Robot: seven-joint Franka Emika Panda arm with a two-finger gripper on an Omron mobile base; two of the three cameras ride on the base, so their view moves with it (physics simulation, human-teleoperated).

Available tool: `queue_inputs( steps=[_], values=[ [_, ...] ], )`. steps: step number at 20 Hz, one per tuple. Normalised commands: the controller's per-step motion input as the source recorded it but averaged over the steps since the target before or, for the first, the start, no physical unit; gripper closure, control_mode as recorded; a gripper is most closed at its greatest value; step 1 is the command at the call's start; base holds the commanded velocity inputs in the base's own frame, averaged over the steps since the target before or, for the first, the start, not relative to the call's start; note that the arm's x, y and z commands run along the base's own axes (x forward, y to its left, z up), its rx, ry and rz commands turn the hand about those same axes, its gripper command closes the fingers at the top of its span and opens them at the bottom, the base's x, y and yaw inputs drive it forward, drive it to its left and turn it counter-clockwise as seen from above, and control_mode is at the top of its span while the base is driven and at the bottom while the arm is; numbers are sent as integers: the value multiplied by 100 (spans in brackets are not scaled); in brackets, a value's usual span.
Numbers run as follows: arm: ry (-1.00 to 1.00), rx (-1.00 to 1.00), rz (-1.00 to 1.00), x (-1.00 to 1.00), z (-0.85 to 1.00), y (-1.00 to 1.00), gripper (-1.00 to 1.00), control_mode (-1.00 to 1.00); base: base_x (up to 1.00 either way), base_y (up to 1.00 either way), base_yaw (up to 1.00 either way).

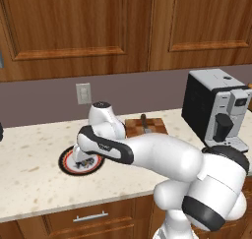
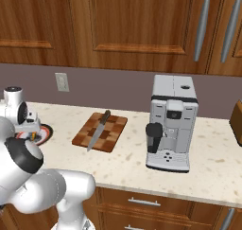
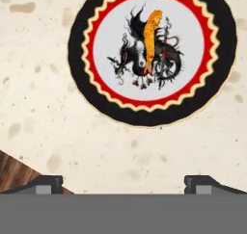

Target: Pick up the knife from the drawer and place it on the cutting board. Then place the meat from the plate to the cutting board.

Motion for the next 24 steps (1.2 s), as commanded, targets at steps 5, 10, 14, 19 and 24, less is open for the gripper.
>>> queue_inputs(
  steps=[5, 10, 14, 19, 24],
  values=[
    [-1, 0, 4, 29, -11, 0, -100, -100, 0, 0, 0],
    [-1, -1, 3, 35, -5, 0, -100, -100, 0, 0, 0],
    [0, 0, 4, 31, -8, 0, -100, -100, 0, 0, 0],
    [0, 0, 2, 21, -11, 14, -100, -100, 0, 0, 0],
    [0, 0, 1, 12, -17, 23, -100, -100, 0, 0, 0]
  ],
)
